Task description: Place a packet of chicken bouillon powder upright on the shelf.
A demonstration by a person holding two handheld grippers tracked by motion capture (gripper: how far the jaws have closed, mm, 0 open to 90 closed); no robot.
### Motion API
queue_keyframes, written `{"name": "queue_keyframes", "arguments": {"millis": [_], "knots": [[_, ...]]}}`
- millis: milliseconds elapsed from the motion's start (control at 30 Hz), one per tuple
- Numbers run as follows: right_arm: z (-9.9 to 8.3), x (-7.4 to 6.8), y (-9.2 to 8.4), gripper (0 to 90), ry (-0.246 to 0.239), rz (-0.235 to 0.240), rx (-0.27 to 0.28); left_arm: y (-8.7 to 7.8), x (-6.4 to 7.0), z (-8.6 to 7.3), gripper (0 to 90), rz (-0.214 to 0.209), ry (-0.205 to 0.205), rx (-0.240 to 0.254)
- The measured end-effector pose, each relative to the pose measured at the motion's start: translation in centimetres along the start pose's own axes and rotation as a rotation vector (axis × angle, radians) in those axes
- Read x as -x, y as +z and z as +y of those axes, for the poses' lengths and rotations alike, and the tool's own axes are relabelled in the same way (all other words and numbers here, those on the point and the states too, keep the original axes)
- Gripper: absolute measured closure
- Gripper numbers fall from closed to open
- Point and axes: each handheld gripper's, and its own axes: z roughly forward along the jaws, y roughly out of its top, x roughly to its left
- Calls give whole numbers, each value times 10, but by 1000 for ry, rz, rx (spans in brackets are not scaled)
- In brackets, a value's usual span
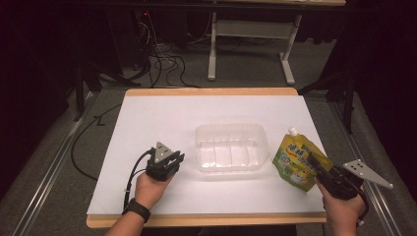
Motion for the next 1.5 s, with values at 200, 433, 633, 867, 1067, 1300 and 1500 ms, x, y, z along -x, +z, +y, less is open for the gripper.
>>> {"name": "queue_keyframes", "arguments": {"millis": [200, 433, 633, 867, 1067, 1300, 1500], "knots": [[-12, 12, -4, 721, 24, 35, -48, -9, -1, -14, 747, -47, -41, 37], [-15, 12, -2, 798, 12, 38, -87, -5, 1, -13, 698, -47, -37, 40], [-10, 9, -1, 900, -10, 19, -109, 0, 4, -13, 683, -47, -32, 37], [-8, 11, -2, 900, 24, -6, -85, 1, 6, -13, 656, -40, -23, 34], [-3, 10, -5, 900, 40, -31, -47, 1, 7, -14, 607, -46, -17, 36], [2, 5, -4, 900, 44, -45, -23, 0, 6, -13, 573, -42, -24, 44], [13, -2, -2, 900, 36, -51, 11, -1, 6, -13, 528, -35, -19, 49]]}}
